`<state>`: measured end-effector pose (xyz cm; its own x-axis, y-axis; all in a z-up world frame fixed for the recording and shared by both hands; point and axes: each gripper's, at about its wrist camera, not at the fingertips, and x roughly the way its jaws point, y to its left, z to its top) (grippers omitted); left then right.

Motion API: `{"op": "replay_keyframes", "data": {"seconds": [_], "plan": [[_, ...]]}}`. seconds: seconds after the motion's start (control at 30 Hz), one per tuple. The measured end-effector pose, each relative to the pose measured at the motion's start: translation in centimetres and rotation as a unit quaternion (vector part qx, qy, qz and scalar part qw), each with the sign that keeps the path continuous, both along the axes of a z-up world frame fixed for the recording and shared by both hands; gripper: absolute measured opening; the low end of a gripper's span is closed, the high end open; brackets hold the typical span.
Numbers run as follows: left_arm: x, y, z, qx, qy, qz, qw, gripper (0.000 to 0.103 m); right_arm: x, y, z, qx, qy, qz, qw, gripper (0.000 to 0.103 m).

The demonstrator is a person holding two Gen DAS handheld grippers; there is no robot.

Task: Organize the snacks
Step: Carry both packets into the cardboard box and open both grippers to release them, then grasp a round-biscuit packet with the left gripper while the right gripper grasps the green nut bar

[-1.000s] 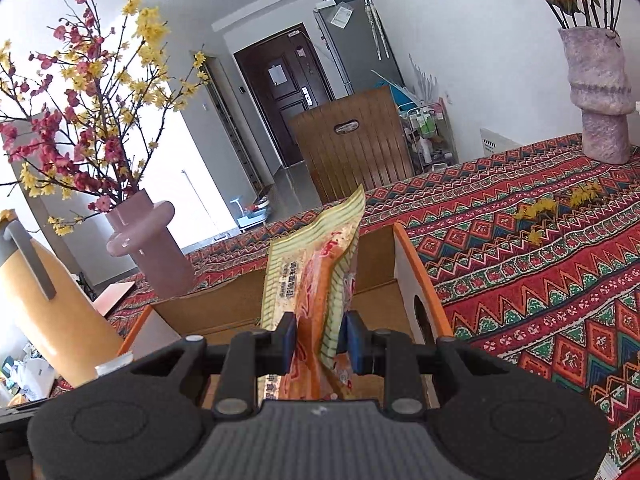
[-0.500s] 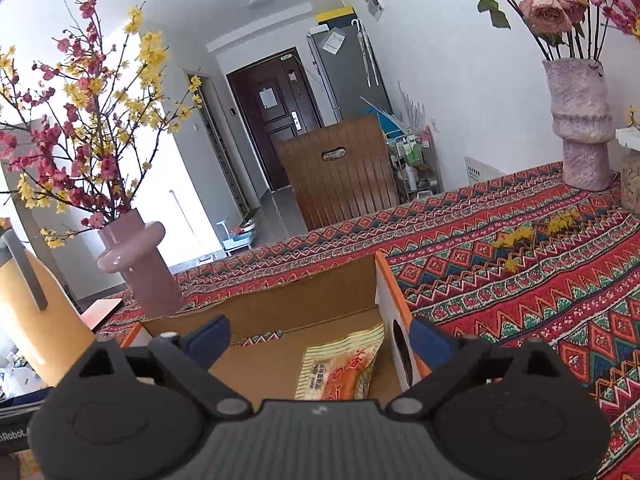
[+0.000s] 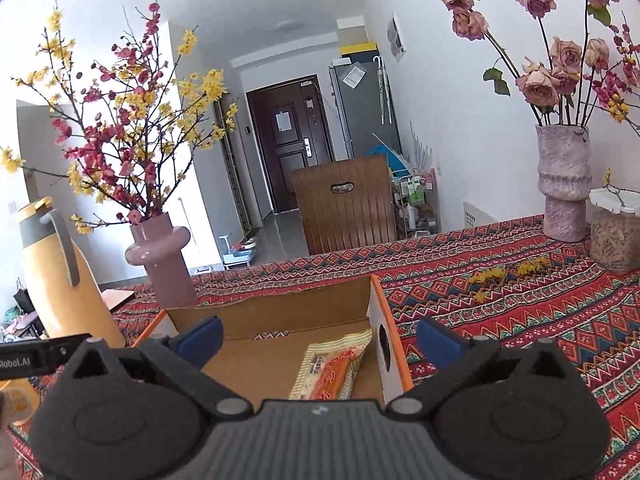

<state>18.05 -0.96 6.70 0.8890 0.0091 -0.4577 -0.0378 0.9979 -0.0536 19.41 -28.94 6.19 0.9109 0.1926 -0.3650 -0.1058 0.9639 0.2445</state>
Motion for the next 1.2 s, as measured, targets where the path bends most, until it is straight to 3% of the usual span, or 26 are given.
{"op": "replay_keyframes", "data": {"seconds": [0.43, 0.63, 0.8, 1.2], "plan": [[-5.4, 2.8, -4.3, 0.003, 0.039, -0.011, 0.9992, 0.103, -7.1, 0.1, -3.5, -0.046, 0.032, 0.017, 0.998, 0.100], [-7.6, 3.6, -5.8, -0.008, 0.049, -0.008, 0.9987, 0.103, -9.1, 1.4, -5.0, -0.073, 0.053, 0.046, 0.995, 0.084], [-8.1, 3.9, -5.8, -0.011, 0.052, -0.006, 0.9986, 0.103, -9.9, 2.6, -5.9, -0.079, 0.076, 0.072, 0.991, 0.055], [-9.5, 4.5, -5.7, -0.019, 0.052, -0.007, 0.9984, 0.103, -8.4, 4.0, -7.4, -0.106, 0.126, 0.125, 0.978, 0.044]]}}
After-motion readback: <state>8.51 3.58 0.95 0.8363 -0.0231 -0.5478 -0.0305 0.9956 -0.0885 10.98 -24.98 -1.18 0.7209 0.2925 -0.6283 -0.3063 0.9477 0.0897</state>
